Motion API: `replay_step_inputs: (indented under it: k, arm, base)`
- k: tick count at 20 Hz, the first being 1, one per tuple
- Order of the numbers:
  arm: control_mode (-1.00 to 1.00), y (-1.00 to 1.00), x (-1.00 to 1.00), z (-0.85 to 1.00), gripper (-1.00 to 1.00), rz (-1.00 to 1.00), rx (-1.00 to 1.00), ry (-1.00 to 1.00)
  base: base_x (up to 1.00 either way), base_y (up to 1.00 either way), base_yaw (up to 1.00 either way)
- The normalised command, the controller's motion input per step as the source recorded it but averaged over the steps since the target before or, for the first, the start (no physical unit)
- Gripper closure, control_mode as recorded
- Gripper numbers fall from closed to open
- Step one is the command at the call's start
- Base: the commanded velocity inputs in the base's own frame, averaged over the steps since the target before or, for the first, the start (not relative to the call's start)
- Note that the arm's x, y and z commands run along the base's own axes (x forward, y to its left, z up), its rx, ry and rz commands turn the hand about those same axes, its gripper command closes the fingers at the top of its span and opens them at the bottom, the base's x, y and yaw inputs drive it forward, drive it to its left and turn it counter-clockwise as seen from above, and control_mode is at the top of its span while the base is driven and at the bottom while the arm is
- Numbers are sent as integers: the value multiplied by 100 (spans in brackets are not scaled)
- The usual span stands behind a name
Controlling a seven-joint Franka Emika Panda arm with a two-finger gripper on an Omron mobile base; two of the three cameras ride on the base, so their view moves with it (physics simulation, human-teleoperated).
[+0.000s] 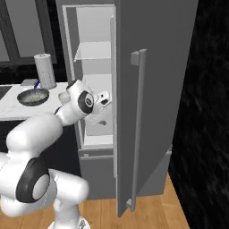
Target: Grab a lemon wedge from the fridge and one ice cube from the ice bowl, and put them in the glass of lemonade.
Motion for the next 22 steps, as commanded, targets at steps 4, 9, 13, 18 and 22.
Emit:
replay_step_inputs:
  k: [4,9,13,18,22]
  arm:
    - [-100,-100,25,-22,-100,-2,-3,25]
    - [-100,-100,-34,-30,-100,-10,0,7]
    - [-100,-100,-90,-20,-100,-11,1,-3]
    - [-100,-30,-100,-2,-100,1,6,-47]
    - [-100,87,-97,0,-100,1,3,-79]
  base:
    - [0,0,0]
    - [0,0,0]
    - [0,0,0]
    - [0,0,0]
    - [0,0,0]
